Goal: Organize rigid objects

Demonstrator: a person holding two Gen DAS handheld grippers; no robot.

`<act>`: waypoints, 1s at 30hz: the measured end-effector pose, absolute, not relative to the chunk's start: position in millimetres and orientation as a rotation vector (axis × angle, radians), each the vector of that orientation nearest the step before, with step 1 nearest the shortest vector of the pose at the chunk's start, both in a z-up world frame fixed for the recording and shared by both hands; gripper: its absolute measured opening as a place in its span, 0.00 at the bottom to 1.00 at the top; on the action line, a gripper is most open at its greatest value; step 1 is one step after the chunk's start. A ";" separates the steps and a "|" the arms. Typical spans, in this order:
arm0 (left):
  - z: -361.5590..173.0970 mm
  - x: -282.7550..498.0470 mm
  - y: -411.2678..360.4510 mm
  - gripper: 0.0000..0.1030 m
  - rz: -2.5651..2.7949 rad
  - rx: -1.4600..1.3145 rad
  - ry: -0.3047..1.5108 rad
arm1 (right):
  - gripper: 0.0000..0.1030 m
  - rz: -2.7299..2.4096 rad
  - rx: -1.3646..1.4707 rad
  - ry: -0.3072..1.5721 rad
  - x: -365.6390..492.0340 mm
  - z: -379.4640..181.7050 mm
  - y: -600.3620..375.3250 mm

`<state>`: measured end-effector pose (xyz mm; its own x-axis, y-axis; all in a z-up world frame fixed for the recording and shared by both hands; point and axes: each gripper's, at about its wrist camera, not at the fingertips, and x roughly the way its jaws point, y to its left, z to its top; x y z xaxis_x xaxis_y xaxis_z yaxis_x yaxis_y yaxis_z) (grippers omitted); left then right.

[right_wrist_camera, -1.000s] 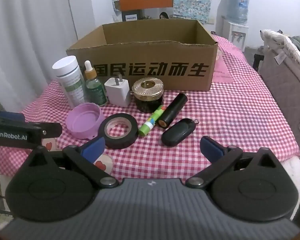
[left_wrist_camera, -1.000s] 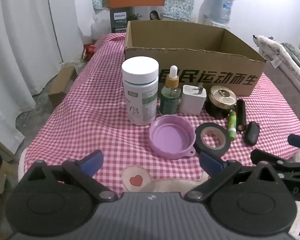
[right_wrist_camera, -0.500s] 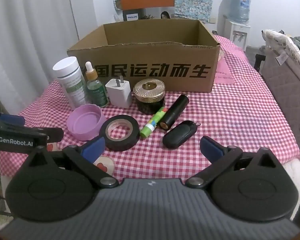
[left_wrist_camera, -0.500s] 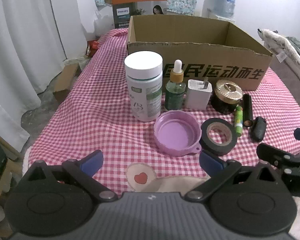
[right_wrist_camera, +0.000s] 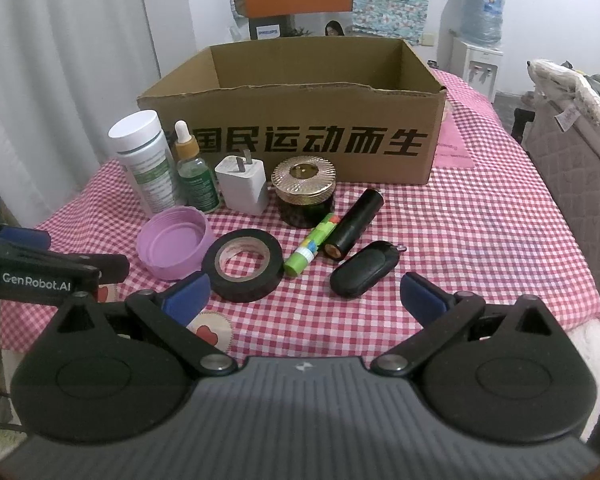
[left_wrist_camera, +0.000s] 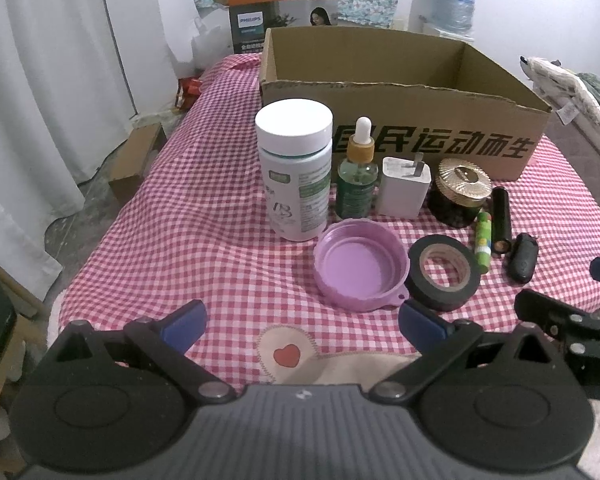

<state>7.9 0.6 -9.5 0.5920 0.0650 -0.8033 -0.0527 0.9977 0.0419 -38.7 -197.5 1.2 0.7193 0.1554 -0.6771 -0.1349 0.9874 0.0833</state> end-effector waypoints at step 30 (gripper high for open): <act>-11.6 10.4 1.7 1.00 0.091 0.027 0.946 | 0.99 0.171 0.031 0.757 -35.7 -0.2 -196.0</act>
<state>10.4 1.7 -11.6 0.5811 0.0898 -0.8089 -0.0659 0.9958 0.0632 -35.7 -196.0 -0.2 0.7137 0.1659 -0.6805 -0.1432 0.9856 0.0900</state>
